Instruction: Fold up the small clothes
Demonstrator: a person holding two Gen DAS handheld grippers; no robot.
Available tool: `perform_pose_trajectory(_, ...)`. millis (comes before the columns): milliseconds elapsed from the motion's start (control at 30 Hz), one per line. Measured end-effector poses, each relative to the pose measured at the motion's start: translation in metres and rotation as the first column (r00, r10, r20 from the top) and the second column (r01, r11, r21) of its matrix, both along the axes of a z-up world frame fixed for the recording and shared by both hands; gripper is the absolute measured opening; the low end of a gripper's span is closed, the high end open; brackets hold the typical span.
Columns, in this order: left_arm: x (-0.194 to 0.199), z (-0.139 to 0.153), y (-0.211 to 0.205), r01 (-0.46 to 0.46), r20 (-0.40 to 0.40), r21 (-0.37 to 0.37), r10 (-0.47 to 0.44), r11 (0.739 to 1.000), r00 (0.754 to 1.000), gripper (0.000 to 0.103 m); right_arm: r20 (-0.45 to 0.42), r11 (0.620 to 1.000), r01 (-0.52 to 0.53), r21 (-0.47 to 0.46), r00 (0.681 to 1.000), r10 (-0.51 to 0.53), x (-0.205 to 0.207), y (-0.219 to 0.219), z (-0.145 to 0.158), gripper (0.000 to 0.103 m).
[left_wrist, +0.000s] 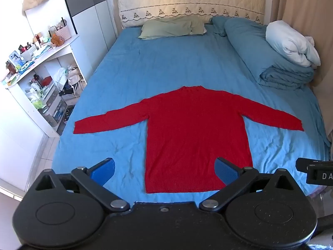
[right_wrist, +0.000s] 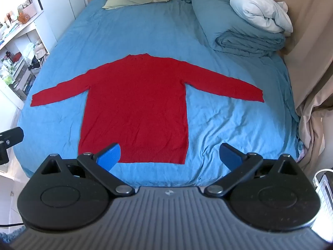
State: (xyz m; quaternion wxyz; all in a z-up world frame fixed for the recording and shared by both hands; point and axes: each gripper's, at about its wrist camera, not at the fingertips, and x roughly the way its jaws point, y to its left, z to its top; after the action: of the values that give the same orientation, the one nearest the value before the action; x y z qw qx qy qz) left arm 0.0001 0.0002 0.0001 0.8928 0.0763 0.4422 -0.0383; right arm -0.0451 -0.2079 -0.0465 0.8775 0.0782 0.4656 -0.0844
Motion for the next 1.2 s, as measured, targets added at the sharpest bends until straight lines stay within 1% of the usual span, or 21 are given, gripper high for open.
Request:
perform_pose_trajectory(467,-0.0004,-0.0007,-0.0012,-0.001,0.001,0.002,0.001,1.000,1.000,0.103,-0.001,1.000,-0.001,-0.005,1.000,0.001,0.0019,0.0022,0.0009,0.103)
perform_pose_trajectory(700,0.0029,-0.0023,-0.0039,-0.006,-0.014,-0.012,0.006,1.000,1.000,0.103,-0.001,1.000,-0.001,-0.005,1.000,0.001,0.0021,0.0022,0.0009,0.103)
perform_pose_trajectory(833,0.0019,-0.0024,-0.0016,-0.003,-0.009,-0.010,0.003,1.000,1.000,0.103,-0.002,1.000,0.000,-0.003,1.000,0.000,0.0034,0.0027,0.0012,0.103)
perform_pose_trajectory(933,0.0025,-0.0014,-0.0012,-0.002,0.006,0.015,0.002,1.000,1.000,0.103,-0.003,1.000,-0.001,-0.001,1.000,0.001,0.0038,0.0028,0.0012,0.103)
perform_pose_trajectory(1200,0.0032,-0.0007,0.0000,-0.005,0.017,0.022,0.005,1.000,1.000,0.103,-0.002,1.000,-0.003,0.001,1.000,0.003,0.0055,0.0019,0.0011,0.103)
